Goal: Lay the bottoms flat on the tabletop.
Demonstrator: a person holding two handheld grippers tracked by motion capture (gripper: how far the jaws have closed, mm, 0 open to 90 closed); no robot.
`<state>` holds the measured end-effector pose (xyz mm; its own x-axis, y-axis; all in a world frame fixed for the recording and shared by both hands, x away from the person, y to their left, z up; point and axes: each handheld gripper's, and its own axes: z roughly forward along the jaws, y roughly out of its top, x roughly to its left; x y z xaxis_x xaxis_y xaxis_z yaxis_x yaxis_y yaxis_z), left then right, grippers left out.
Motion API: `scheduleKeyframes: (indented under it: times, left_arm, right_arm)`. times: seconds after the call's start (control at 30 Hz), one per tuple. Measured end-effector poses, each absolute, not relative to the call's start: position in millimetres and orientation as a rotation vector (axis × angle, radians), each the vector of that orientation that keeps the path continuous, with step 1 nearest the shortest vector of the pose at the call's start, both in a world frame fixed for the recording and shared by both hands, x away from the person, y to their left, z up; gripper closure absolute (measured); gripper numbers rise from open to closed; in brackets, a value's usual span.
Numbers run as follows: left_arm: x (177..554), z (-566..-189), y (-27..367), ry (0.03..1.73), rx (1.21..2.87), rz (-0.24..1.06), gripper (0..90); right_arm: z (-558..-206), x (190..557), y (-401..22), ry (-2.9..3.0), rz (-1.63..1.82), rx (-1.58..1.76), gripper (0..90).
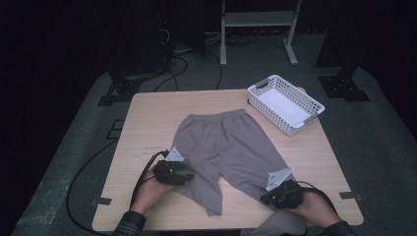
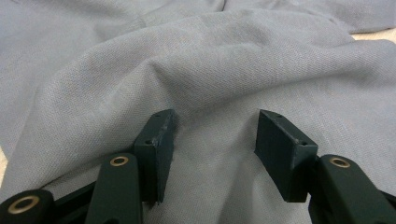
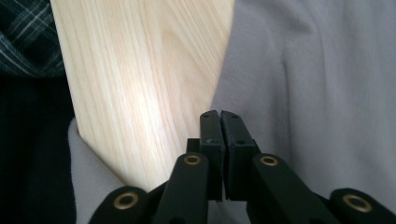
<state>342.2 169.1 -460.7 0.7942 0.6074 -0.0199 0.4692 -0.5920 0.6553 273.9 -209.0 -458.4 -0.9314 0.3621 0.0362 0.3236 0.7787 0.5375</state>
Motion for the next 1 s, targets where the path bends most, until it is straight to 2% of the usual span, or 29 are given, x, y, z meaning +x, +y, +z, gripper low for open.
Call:
scheduleKeyframes:
  times: [0.13, 0.4, 0.63, 0.67, 0.7, 0.8, 1.0]
  left_arm:
    - [343, -461, 168, 0.788, 2.320, 0.272, 46.4]
    - [343, -462, 168, 0.785, 2.321, 0.272, 46.4]
    - [344, -462, 168, 0.784, 2.322, 0.271, 46.4]
    - [344, -461, 169, 0.781, 2.326, 0.270, 46.4]
    - [344, -461, 169, 0.780, 2.327, 0.271, 46.4]
    - [343, -461, 169, 0.777, 2.327, 0.271, 46.2]
    - [342, -457, 171, 0.775, 2.290, 0.241, 45.9]
  right_arm:
    - [-457, 282, -191, 2.932, 0.877, 0.546, 89.3]
    - [-434, 303, -162, 2.882, 1.185, 0.532, 89.5]
    - [-419, 303, -139, 2.858, 1.385, 0.453, 89.2]
    - [-417, 302, -137, 2.847, 1.398, 0.444, 86.0]
    - [-415, 302, -136, 2.837, 1.406, 0.432, 77.6]
    - [-413, 305, -147, 2.802, 1.423, 0.476, 68.6]
    - [-425, 310, -172, 2.735, 1.335, 0.591, 57.1]
